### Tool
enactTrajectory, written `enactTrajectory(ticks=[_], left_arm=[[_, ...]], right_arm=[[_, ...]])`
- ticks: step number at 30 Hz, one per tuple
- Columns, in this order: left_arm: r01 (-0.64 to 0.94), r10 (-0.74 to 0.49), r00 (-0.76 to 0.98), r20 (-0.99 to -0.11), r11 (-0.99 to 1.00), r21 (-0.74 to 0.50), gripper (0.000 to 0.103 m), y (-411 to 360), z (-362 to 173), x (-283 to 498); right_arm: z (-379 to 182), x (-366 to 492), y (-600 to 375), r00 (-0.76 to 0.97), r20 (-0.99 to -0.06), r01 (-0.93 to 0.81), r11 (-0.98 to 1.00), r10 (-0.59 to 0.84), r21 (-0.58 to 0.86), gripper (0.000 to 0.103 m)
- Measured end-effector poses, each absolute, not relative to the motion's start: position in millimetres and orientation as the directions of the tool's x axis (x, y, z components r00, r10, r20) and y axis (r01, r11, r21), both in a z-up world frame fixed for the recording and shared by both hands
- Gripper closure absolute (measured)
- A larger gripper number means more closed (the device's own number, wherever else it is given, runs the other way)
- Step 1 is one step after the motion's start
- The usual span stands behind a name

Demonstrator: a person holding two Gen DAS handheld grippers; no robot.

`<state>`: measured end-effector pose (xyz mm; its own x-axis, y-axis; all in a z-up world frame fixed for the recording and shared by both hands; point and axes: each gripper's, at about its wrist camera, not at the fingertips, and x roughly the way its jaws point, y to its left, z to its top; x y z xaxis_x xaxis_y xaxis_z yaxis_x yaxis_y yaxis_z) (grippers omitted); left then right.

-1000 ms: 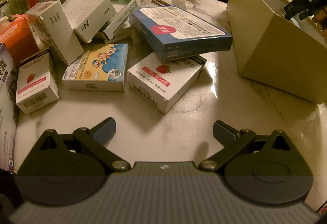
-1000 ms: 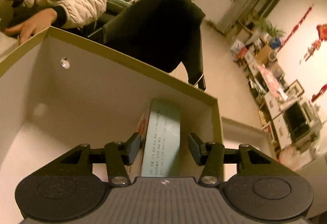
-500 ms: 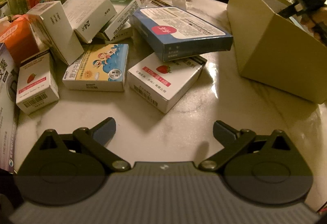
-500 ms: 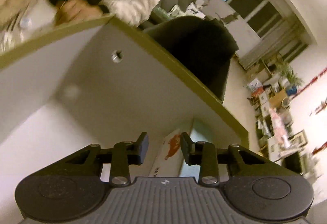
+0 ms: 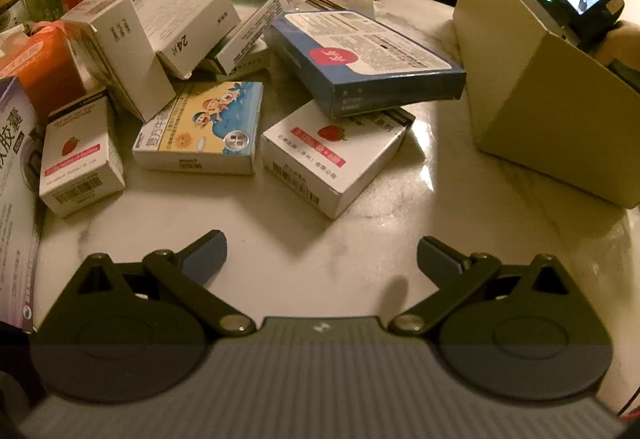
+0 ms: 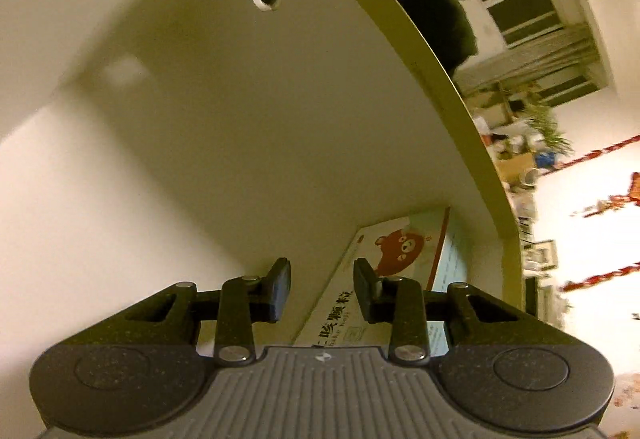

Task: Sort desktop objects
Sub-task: 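Lower the light-blue box into the deep beige box with the right gripper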

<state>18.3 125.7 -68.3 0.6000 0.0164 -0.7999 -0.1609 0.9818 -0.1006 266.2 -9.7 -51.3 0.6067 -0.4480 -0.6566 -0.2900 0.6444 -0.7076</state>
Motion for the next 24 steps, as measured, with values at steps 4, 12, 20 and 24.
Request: enactTrajectory(ticks=[4,12,20,24], left_arm=[[-0.163,0.018,0.602,-0.798,0.981,-0.101,0.0,125.9,-68.5,17.8],[-0.173,0.031,0.603,-0.797,0.981,-0.092,0.0,127.1,-69.2,17.8],[-0.181,0.034,0.6,-0.799,0.979,-0.094,0.0,128.4,-68.3,17.0],[-0.183,0.035,0.602,-0.798,0.979,-0.095,0.0,128.4,-68.4,16.1]], right_arm=[[-54.1,270.1,-14.0,0.604,-0.652,-0.278,0.645,-0.458,-0.711,0.066],[-38.3,276.4,-23.8,0.619,-0.685,-0.27,0.714,-0.384,-0.645,0.055],[-17.5,272.9,-22.8,0.611,-0.709,-0.32,0.709,-0.352,-0.628,0.052],[-31.3,269.5,-15.2,0.613,-0.685,-0.39,0.603,-0.395,-0.696,0.052]])
